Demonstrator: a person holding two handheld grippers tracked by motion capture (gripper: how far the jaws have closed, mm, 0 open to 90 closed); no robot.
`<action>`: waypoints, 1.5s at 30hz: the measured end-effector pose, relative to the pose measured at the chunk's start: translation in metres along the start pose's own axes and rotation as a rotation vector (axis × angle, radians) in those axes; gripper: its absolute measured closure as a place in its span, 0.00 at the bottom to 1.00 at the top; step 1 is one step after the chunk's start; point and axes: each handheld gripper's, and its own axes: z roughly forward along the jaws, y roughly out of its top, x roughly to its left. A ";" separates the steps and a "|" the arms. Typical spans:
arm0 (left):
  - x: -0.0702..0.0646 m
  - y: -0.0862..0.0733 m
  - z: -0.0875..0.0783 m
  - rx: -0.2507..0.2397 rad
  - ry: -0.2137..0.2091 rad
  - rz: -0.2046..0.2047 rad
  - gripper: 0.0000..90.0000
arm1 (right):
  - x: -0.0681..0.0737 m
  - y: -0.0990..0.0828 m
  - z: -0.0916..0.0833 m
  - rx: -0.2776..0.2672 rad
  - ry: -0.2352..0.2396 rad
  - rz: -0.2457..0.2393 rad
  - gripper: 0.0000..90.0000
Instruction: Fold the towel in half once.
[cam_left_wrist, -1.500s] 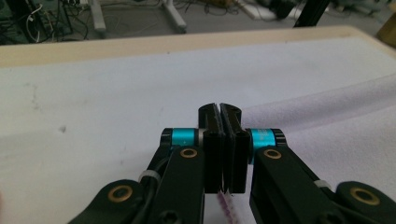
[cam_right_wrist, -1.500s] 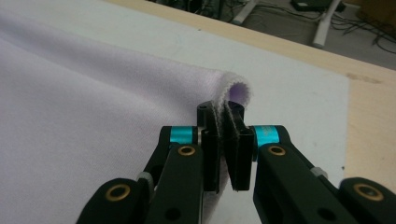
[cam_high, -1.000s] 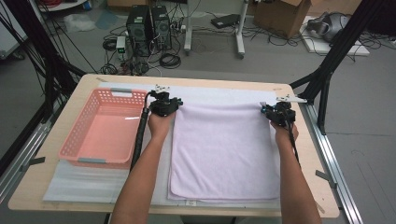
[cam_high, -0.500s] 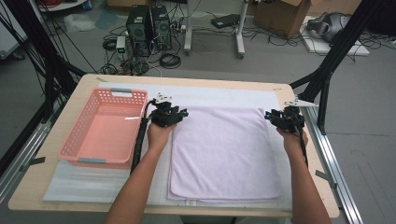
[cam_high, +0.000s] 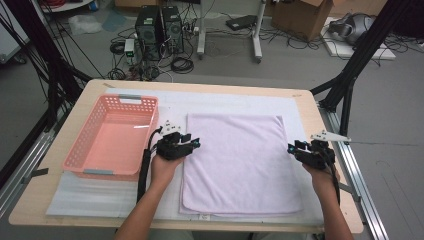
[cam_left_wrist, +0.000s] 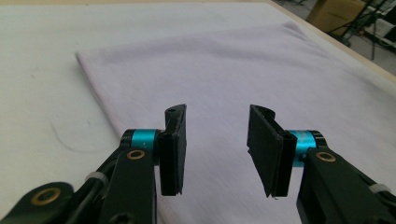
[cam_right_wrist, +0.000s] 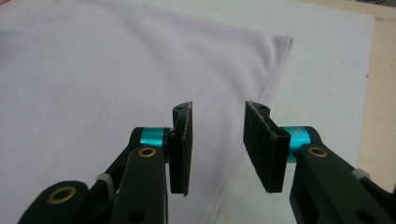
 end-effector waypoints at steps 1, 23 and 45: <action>-0.002 -0.004 -0.004 -0.008 -0.005 0.007 0.63 | 0.003 -0.005 -0.004 -0.006 0.001 -0.004 0.69; -0.052 -0.083 -0.089 0.016 -0.062 0.001 0.62 | 0.047 -0.084 -0.076 0.020 0.001 -0.044 0.69; -0.077 -0.106 -0.101 0.098 0.025 0.067 1.00 | 0.063 -0.110 -0.089 0.122 0.055 -0.062 0.94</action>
